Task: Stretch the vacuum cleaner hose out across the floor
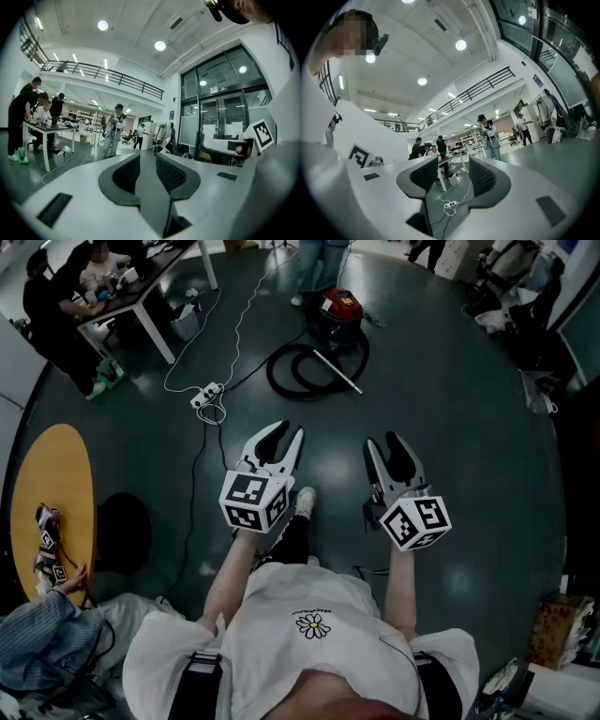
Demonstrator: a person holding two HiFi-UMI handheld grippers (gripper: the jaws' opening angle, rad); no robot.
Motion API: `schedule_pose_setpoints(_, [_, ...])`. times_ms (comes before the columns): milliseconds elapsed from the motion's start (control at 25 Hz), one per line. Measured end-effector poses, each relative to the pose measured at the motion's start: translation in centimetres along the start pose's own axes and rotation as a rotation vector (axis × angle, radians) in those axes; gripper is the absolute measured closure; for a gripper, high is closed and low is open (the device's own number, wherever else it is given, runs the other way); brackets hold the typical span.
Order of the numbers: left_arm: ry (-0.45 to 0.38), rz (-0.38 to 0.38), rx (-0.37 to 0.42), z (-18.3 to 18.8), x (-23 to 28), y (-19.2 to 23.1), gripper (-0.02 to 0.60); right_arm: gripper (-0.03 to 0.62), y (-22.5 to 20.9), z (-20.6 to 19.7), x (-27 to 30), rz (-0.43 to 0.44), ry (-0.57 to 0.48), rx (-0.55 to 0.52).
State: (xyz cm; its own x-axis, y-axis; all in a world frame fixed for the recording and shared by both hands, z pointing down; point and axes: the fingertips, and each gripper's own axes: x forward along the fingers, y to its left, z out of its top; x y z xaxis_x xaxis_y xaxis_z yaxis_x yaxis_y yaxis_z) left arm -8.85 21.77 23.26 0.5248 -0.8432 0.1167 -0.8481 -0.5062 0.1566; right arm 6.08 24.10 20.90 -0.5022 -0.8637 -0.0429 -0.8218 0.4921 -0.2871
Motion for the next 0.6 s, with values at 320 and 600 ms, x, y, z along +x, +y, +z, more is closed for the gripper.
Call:
schedule_pose_setpoints(320, [-0.177,-0.042,0.064,5.0,10.7,6.7,0.494,0.405,-4.9,1.6,12.3,0.097,-0.006,0.07])
schedule_pose_setpoints(600, [-0.203,-0.053,0.115,9.0,19.9,14.2,0.574,0.468,-9.8,2.9,23.5,0.024,0.024,0.103])
